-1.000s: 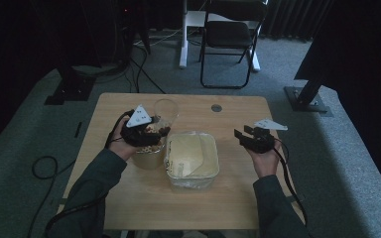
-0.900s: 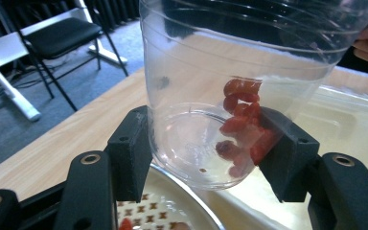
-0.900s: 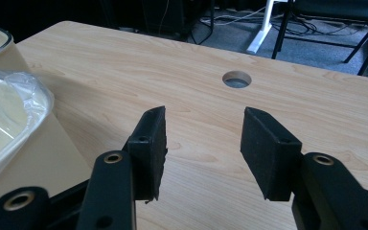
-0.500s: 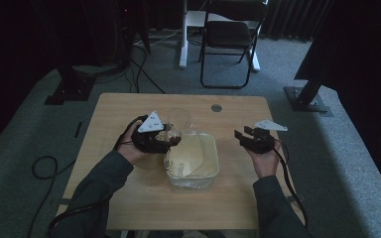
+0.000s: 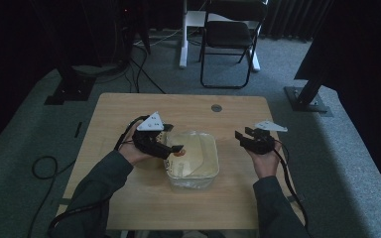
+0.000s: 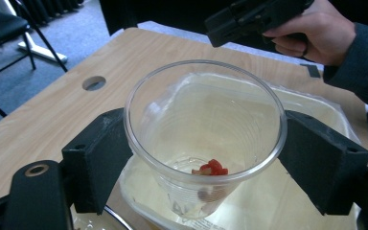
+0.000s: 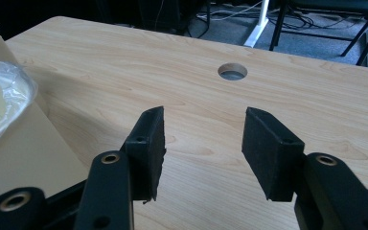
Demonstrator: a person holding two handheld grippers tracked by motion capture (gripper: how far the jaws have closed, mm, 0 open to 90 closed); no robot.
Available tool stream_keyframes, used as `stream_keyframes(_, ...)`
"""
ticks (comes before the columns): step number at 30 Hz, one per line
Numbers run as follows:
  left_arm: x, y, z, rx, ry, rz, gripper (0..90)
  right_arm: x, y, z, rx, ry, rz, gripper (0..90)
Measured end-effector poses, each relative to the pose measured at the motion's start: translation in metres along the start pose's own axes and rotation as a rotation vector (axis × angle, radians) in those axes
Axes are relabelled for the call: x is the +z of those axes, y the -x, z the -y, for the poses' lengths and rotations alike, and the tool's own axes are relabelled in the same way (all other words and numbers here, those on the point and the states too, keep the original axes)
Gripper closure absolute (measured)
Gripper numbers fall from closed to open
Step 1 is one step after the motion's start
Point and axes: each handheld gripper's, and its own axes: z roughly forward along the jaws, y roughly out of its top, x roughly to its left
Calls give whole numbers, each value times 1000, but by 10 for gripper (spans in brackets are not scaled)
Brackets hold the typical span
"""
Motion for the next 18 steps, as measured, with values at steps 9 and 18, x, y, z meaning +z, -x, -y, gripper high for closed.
stream_keyframes(9, -1, -3, 0, -9, -19, 10, 87, 2, -1, 2, -3, -9, 1, 490)
stream_keyframes(18, -2, -5, 2, -9, -21, -26, 100, 4, 1, 4, 2, -14, 2, 482)
